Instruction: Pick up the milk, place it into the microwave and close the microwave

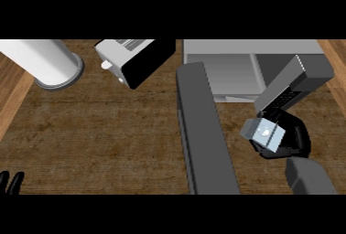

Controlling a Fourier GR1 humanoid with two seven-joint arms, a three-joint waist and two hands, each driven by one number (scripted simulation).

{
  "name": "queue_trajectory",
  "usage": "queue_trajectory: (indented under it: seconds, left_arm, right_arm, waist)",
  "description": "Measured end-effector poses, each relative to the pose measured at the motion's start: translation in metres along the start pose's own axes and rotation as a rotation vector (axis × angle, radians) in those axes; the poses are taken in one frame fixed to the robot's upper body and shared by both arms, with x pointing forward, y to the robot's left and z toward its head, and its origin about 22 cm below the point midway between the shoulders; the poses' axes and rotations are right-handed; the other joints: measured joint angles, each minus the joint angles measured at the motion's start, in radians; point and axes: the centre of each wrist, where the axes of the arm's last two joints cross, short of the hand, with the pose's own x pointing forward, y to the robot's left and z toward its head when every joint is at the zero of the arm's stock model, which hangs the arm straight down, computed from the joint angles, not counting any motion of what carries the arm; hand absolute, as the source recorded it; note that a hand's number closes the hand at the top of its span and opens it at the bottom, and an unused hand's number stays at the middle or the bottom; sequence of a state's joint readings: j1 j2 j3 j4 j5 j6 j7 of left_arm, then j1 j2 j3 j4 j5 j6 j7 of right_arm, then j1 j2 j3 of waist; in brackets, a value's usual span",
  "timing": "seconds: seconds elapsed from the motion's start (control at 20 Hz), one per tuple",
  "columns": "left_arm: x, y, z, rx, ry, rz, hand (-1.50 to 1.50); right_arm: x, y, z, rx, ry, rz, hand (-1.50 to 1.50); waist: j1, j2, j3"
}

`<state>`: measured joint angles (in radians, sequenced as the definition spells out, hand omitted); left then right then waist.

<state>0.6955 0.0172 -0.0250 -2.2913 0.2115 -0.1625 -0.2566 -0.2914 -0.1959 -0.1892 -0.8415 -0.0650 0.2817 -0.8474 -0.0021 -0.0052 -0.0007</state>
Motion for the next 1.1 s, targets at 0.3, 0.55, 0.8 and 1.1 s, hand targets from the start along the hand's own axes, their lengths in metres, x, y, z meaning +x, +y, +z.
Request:
queue_trajectory:
  seconds: [0.3,0.55,0.8,1.1]
  left_arm:
    - [0.001,0.002,0.003,0.010,0.010,-0.001,-1.50]
    - [-0.001,0.010,0.002,0.009,0.012,0.001,-1.50]
    - [-0.008,0.017,0.000,0.002,0.007,-0.007,-1.50]
    - [-0.008,0.021,0.000,-0.006,0.010,-0.002,-1.50]
  right_arm:
    - [0.028,0.027,-0.027,0.051,-0.043,0.046,1.50]
    - [0.043,0.050,-0.062,0.053,-0.021,0.113,1.50]
    - [0.039,0.068,-0.099,0.049,0.011,0.160,1.50]
    - [0.031,0.077,-0.139,0.061,0.034,0.178,1.50]
  waist:
    - [0.003,0.001,0.000]
    - [0.009,0.003,0.000]
    - [0.018,0.006,0.001]
    - [0.029,0.011,0.002]
